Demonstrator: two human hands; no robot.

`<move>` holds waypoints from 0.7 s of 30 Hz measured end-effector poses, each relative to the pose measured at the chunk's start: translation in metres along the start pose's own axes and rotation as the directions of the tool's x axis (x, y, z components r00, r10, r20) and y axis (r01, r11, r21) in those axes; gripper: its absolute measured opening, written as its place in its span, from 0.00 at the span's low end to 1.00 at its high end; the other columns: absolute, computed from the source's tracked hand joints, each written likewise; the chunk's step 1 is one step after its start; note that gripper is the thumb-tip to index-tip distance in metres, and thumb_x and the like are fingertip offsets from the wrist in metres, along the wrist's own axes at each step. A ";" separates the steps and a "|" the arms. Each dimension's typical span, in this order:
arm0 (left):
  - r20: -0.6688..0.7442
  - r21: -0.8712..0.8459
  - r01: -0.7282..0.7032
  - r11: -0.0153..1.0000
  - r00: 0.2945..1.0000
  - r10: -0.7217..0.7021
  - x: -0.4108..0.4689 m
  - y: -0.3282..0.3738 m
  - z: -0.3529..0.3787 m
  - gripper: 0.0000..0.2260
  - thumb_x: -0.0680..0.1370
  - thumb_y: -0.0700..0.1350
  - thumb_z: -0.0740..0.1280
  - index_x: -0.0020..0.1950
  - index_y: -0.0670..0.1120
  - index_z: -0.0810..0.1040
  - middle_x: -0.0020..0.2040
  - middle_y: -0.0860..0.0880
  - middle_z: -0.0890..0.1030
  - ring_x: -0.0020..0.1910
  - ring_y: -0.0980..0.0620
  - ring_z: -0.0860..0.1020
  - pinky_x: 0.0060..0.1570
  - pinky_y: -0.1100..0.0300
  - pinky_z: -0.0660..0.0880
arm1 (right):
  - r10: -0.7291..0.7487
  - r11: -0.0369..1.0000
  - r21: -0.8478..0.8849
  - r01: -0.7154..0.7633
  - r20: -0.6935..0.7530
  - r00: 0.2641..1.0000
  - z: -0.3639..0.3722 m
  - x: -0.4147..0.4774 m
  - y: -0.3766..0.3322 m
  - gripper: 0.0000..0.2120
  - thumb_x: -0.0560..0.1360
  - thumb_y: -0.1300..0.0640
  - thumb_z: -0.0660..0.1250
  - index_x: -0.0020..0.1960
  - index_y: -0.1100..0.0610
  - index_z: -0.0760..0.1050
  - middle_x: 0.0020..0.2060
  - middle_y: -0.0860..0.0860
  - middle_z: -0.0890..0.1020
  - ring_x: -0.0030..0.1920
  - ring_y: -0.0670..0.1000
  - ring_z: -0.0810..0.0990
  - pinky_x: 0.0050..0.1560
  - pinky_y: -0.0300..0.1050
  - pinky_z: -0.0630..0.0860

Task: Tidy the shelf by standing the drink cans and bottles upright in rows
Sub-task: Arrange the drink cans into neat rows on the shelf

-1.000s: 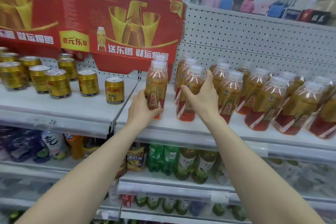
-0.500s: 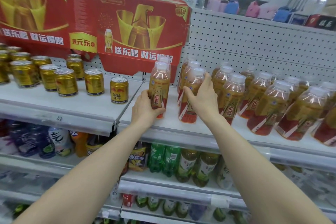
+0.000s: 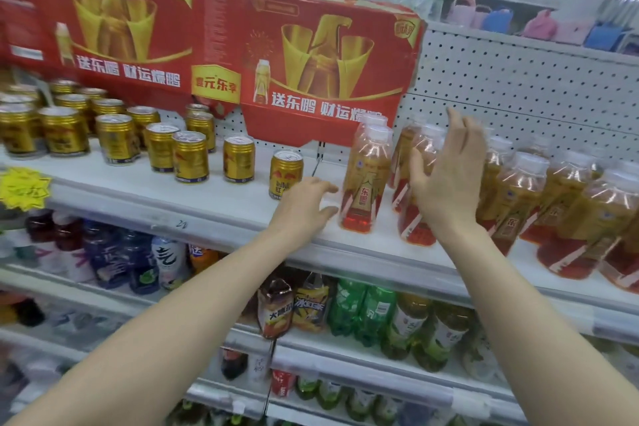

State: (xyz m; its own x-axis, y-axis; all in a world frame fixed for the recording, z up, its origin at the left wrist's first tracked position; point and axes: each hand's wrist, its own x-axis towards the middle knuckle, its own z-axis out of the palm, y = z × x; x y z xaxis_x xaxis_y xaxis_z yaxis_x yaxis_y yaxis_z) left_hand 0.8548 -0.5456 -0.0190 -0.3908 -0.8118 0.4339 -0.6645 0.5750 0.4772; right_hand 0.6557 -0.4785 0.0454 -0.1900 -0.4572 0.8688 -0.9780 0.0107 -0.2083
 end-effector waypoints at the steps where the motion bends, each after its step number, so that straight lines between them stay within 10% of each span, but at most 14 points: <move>1: -0.058 0.018 -0.035 0.999 0.998 0.036 0.000 -0.013 -0.011 0.16 0.77 0.45 0.70 0.65 0.48 0.78 0.64 0.49 0.77 0.64 0.48 0.74 0.62 0.54 0.69 | -0.050 0.999 0.013 0.050 -0.033 0.998 0.006 0.001 -0.014 0.29 0.78 0.54 0.65 0.75 0.62 0.60 0.69 0.61 0.67 0.72 0.60 0.64 0.75 0.55 0.60; 8: -0.135 0.187 0.066 0.980 0.990 -0.041 0.032 -0.123 -0.097 0.23 0.79 0.41 0.68 0.73 0.43 0.69 0.72 0.44 0.69 0.69 0.43 0.69 0.67 0.50 0.67 | -0.232 0.967 0.135 0.218 0.101 0.967 0.080 -0.007 -0.117 0.21 0.76 0.62 0.67 0.68 0.62 0.72 0.64 0.59 0.73 0.66 0.58 0.70 0.69 0.52 0.67; 13: 0.078 0.270 0.062 0.961 0.993 -0.086 0.066 -0.162 -0.114 0.27 0.81 0.47 0.65 0.77 0.42 0.61 0.75 0.42 0.65 0.72 0.41 0.66 0.68 0.49 0.66 | -0.078 0.996 0.070 0.051 0.459 0.885 0.130 -0.013 -0.148 0.26 0.80 0.54 0.64 0.75 0.59 0.65 0.72 0.56 0.68 0.73 0.56 0.64 0.74 0.50 0.60; 21: 0.208 0.279 0.015 0.960 0.975 -0.076 0.100 -0.160 -0.098 0.21 0.81 0.53 0.62 0.66 0.39 0.69 0.62 0.38 0.74 0.59 0.38 0.74 0.56 0.47 0.73 | 0.234 0.959 -0.028 -0.283 0.640 0.732 0.155 -0.015 -0.155 0.32 0.79 0.44 0.63 0.78 0.56 0.58 0.72 0.55 0.70 0.69 0.57 0.70 0.67 0.52 0.69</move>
State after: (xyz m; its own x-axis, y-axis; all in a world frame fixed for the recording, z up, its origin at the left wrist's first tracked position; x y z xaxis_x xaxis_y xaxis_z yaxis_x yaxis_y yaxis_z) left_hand 0.9841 -0.7087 0.0228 -0.4632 -0.8565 0.2274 -0.8218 0.5112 0.2515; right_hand 0.8234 -0.6111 -0.0050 -0.3131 -0.9013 0.2993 -0.8863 0.1641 -0.4331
